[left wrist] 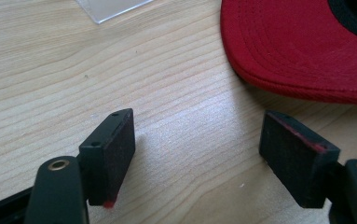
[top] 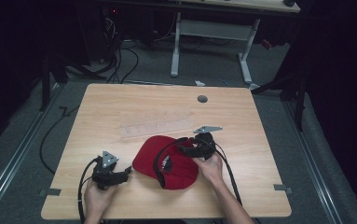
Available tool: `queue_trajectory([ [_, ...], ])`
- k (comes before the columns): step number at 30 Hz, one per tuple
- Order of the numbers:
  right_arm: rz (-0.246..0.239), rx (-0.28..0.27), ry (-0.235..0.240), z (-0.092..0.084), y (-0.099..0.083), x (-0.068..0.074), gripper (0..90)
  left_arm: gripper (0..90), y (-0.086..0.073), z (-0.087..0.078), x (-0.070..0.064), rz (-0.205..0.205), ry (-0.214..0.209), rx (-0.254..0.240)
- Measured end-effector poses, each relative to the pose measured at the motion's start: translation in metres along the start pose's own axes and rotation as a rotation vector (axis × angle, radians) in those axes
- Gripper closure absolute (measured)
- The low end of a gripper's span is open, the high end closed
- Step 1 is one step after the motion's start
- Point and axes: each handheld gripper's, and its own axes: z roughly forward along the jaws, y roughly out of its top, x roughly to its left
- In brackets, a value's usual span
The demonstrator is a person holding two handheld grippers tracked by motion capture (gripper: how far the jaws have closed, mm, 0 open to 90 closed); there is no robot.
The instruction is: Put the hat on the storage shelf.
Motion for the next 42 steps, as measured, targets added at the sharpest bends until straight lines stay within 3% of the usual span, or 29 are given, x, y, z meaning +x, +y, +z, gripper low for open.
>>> queue_trajectory([
  [7,0.042,0.021,0.054,0.016,-0.004,-0.008,32.5,27.0,0.0,0.0,0.0,-0.001,-0.001,-0.001],
  [11,0.042,0.027,0.081,0.023,-0.007,-0.008,35.1,27.1,0.0,0.0,0.0,-0.001,-0.001,-0.001],
  [16,0.005,0.032,0.087,0.028,-0.009,-0.007,43.2,27.0,0.0,0.0,0.0,-0.001,-0.001,-0.001],
  [19,-0.016,0.033,0.082,0.029,-0.011,-0.006,51.1,27.0,0.0,0.0,0.0,-0.001,-0.001,-0.001],
  [21,-0.04,0.023,0.087,0.028,-0.012,-0.006,61.9,27.0,0.0,0.0,0.0,-0.002,-0.001,-0.001],
  [22,-0.04,0.023,0.087,0.028,-0.012,-0.006,61.9,27.0,0.0,0.0,0.0,-0.002,-0.001,-0.001],
  [23,-0.051,0.017,0.098,0.025,-0.012,-0.005,69.0,27.0,0.0,0.0,0.0,-0.002,-0.001,-0.001],
  [28,-0.081,0.021,0.113,0.019,-0.011,-0.002,81.8,27.0,0.0,0.0,0.0,-0.001,-0.001,-0.001],
  [35,-0.095,0.023,0.147,0.006,-0.012,0.002,84.8,26.7,0.0,0.0,0.0,-0.003,-0.002,-0.001],
  [42,-0.116,-0.017,0.172,-0.02,-0.007,0.009,85.6,26.6,0.0,0.0,0.0,0.0,-0.002,0.001],
])
